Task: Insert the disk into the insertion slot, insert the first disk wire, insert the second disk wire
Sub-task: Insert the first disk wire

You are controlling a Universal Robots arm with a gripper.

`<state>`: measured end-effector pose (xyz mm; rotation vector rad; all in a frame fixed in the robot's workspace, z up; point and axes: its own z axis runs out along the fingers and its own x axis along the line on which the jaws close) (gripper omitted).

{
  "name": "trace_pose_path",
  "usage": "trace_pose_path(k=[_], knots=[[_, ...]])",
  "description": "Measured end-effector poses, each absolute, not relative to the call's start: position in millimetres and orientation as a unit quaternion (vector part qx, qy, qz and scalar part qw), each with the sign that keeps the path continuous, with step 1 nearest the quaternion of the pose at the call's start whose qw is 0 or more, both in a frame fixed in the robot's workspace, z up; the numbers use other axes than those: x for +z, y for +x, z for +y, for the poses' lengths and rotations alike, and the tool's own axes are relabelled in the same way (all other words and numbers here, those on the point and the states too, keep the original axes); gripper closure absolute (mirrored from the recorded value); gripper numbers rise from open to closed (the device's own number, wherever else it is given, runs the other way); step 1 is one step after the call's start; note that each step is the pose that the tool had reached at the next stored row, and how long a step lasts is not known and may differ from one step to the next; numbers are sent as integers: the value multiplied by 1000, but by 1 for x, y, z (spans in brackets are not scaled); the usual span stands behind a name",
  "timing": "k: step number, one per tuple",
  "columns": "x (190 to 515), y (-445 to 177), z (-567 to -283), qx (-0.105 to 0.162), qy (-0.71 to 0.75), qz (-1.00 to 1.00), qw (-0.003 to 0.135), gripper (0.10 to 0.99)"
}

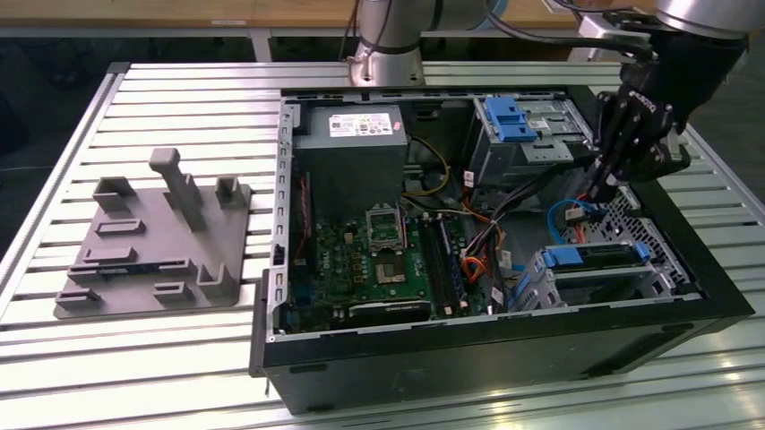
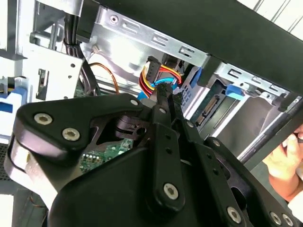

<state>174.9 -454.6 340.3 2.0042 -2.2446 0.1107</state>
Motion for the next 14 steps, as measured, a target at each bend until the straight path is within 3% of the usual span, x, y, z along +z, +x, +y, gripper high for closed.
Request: trace_pose_path(k=[14], knots=[[349, 173, -484, 32, 665, -744, 63, 922]])
